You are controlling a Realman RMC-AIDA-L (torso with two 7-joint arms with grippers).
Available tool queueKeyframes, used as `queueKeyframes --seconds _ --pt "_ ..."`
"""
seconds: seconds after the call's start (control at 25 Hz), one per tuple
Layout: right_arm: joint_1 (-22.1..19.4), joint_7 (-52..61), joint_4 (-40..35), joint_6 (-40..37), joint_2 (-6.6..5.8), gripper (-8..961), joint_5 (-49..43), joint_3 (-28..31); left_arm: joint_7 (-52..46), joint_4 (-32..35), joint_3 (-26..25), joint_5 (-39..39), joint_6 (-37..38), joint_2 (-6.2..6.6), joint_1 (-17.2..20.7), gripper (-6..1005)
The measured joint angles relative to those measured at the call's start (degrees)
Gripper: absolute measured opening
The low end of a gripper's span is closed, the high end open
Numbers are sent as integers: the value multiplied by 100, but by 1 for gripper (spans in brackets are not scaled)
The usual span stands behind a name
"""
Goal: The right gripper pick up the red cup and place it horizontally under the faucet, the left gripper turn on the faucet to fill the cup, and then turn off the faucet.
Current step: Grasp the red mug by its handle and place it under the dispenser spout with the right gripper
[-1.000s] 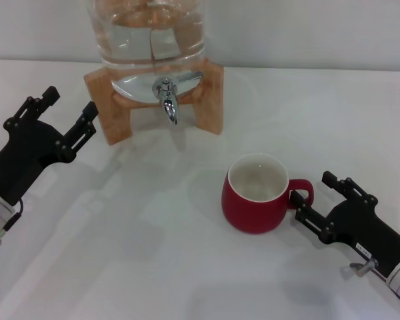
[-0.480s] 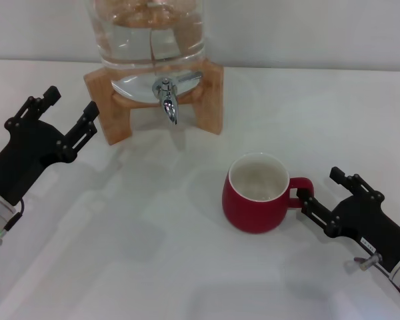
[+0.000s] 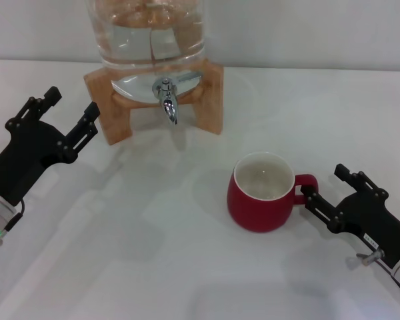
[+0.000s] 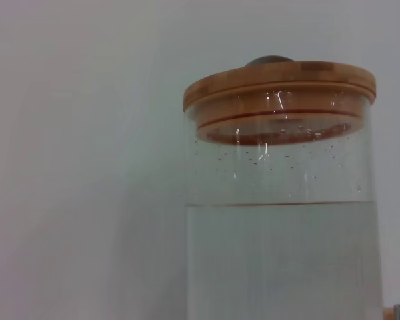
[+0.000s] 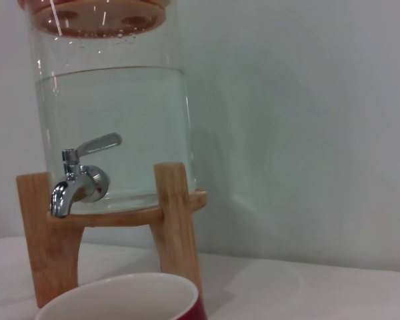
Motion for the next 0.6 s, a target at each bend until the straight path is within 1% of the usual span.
queueKeyframes --seconds 0.6 --pt "22 0 5 139 0 727 0 145 0 0 0 -4 0 0 0 757"
